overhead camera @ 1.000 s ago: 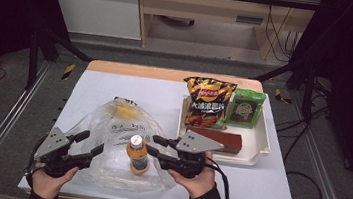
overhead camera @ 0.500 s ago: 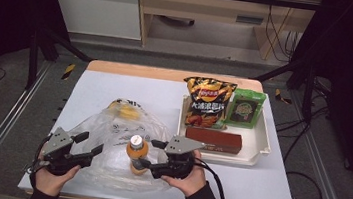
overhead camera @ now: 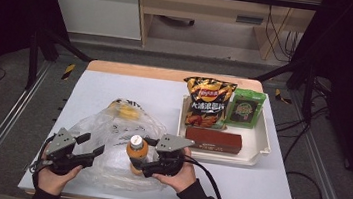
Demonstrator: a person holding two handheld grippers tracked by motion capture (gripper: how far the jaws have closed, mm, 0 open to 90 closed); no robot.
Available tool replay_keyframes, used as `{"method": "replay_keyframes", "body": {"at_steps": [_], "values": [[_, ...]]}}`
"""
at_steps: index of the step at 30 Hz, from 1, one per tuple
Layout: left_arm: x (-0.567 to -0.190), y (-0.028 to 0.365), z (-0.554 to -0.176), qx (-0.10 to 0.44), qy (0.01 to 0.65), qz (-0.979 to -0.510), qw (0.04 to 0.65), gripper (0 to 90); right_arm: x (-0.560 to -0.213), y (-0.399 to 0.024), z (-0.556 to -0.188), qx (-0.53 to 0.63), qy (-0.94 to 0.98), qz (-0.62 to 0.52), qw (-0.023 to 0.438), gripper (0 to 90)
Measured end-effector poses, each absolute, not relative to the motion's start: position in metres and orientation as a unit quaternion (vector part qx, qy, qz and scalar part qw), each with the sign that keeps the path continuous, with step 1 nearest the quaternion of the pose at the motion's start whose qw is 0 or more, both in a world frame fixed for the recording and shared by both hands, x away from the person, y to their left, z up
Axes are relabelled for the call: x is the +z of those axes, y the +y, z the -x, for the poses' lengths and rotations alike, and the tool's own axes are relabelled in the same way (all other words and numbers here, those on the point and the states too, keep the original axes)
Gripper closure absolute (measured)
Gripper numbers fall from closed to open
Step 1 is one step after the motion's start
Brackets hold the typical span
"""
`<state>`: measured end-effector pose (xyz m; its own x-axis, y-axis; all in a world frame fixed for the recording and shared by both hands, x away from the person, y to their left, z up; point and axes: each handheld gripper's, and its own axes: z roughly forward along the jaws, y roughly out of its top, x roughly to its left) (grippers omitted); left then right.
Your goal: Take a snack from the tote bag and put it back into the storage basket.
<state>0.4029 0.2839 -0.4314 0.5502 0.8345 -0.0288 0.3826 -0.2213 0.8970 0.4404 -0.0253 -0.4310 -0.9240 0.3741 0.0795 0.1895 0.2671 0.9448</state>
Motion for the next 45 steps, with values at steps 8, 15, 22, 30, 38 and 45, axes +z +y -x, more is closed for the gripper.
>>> {"method": "replay_keyframes", "body": {"at_steps": [8, 15, 22, 30, 38, 45], "values": [[-0.431, 0.285, -0.403, 0.24, 0.411, -0.741, 0.473, 30.6, -0.435, -0.018, -0.443, 0.577, 0.792, -0.184, 0.08, 26.7], [-0.431, 0.285, -0.403, 0.241, 0.413, -0.74, 0.474, 30.7, -0.436, -0.017, -0.442, 0.568, 0.797, -0.187, 0.089, 30.2], [-0.432, 0.284, -0.403, 0.24, 0.412, -0.741, 0.473, 30.7, -0.43, -0.017, -0.439, 0.552, 0.807, -0.185, 0.095, 30.5], [-0.432, 0.285, -0.403, 0.24, 0.413, -0.74, 0.473, 30.7, -0.42, -0.021, -0.436, 0.559, 0.8, -0.195, 0.099, 30.6], [-0.431, 0.286, -0.403, 0.241, 0.416, -0.738, 0.474, 30.7, -0.404, -0.024, -0.431, 0.578, 0.786, -0.192, 0.1, 30.7], [-0.432, 0.285, -0.403, 0.24, 0.414, -0.739, 0.474, 30.8, -0.385, -0.027, -0.425, 0.595, 0.774, -0.188, 0.106, 30.6]]}}
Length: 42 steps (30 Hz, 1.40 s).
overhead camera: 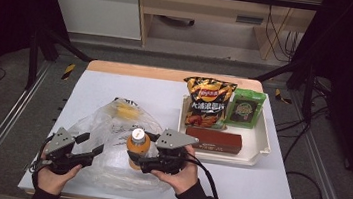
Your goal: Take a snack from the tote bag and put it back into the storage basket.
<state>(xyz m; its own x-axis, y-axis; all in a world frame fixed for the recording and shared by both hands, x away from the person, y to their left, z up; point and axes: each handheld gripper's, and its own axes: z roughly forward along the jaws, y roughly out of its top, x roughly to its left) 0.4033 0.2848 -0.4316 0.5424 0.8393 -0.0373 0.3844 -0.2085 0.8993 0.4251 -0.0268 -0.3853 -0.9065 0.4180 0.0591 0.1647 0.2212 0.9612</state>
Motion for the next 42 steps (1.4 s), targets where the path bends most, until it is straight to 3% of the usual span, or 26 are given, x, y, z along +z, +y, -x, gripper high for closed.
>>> {"method": "replay_keyframes", "body": {"at_steps": [26, 42], "values": [[-0.433, 0.282, -0.404, 0.238, 0.411, -0.743, 0.472, 30.8, -0.328, -0.037, -0.428, 0.63, 0.742, -0.197, 0.119, 30.6], [-0.434, 0.282, -0.404, 0.238, 0.412, -0.743, 0.47, 30.8, -0.304, -0.083, -0.438, 0.647, 0.707, -0.237, 0.162, 30.6]]}}
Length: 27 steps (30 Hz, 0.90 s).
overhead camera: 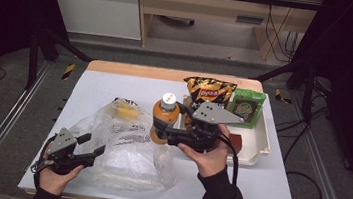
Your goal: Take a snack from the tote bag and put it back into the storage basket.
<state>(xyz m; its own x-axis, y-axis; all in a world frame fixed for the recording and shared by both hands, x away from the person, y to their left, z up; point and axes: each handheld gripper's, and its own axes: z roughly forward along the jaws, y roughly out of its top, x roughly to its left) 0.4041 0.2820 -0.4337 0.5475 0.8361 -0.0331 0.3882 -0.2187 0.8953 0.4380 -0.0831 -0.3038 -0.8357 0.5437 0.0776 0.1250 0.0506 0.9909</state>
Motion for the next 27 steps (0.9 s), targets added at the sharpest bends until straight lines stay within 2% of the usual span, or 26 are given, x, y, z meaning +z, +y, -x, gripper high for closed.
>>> {"method": "replay_keyframes", "body": {"at_steps": [11, 27], "values": [[-0.432, 0.282, -0.403, 0.241, 0.41, -0.741, 0.474, 30.8, -0.309, -0.124, -0.441, 0.61, 0.709, -0.281, 0.215, 30.6], [-0.43, 0.283, -0.402, 0.244, 0.409, -0.739, 0.477, 30.8, -0.326, -0.187, -0.444, 0.575, 0.693, -0.349, 0.261, 30.6]]}}
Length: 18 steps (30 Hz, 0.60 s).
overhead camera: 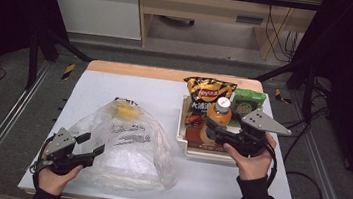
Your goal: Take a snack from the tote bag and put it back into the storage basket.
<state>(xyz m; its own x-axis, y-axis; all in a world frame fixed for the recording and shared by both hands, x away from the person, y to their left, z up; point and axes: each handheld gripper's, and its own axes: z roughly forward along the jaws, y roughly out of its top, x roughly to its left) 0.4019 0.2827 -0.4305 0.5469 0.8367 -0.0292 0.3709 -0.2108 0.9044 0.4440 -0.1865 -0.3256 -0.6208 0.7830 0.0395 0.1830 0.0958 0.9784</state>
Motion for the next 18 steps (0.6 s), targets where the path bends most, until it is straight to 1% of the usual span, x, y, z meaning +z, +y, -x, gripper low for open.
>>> {"method": "replay_keyframes", "body": {"at_steps": [2, 3, 8, 15, 18], "values": [[-0.43, 0.283, -0.402, 0.244, 0.408, -0.738, 0.478, 30.8, -0.327, -0.189, -0.444, 0.573, 0.692, -0.352, 0.261, 30.6], [-0.43, 0.283, -0.402, 0.245, 0.408, -0.738, 0.479, 30.8, -0.33, -0.2, -0.444, 0.568, 0.689, -0.361, 0.269, 30.6], [-0.429, 0.282, -0.401, 0.245, 0.406, -0.739, 0.479, 30.8, -0.336, -0.219, -0.443, 0.561, 0.68, -0.38, 0.283, 30.6], [-0.429, 0.282, -0.401, 0.246, 0.404, -0.739, 0.48, 30.8, -0.344, -0.243, -0.444, 0.55, 0.67, -0.406, 0.291, 30.6], [-0.429, 0.282, -0.401, 0.246, 0.405, -0.739, 0.479, 30.8, -0.349, -0.256, -0.448, 0.538, 0.666, -0.419, 0.302, 30.6]]}}
